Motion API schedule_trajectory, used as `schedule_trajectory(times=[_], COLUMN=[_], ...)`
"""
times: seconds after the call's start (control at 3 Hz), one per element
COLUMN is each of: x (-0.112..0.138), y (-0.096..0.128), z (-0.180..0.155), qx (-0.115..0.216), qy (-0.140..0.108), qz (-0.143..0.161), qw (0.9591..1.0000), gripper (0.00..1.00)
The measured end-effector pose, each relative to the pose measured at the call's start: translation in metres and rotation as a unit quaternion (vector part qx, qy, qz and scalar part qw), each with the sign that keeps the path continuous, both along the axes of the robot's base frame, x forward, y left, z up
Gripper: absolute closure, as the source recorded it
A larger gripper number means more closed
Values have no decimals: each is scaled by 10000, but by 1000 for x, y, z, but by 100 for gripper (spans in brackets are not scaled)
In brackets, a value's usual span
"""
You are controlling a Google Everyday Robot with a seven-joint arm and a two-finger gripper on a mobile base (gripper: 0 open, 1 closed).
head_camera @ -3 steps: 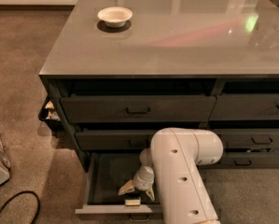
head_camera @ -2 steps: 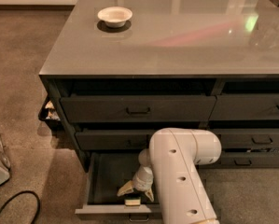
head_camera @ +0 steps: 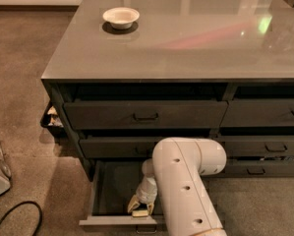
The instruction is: Pick sponge from bottom drawer and place on counter
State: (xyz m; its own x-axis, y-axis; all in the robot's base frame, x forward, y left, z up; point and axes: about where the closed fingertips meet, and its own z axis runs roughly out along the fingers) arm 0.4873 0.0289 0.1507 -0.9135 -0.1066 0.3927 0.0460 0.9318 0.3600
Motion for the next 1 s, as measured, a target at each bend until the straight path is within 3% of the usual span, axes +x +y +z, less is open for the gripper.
schedule_trajectory(times=[0.67,1.0], x=[-1,-4], y=[0,-8], z=[15,45], qx=[-116,-67], qy=[-183,-564], qz=[45,151], qw=[9998,9983], gripper=[89,100])
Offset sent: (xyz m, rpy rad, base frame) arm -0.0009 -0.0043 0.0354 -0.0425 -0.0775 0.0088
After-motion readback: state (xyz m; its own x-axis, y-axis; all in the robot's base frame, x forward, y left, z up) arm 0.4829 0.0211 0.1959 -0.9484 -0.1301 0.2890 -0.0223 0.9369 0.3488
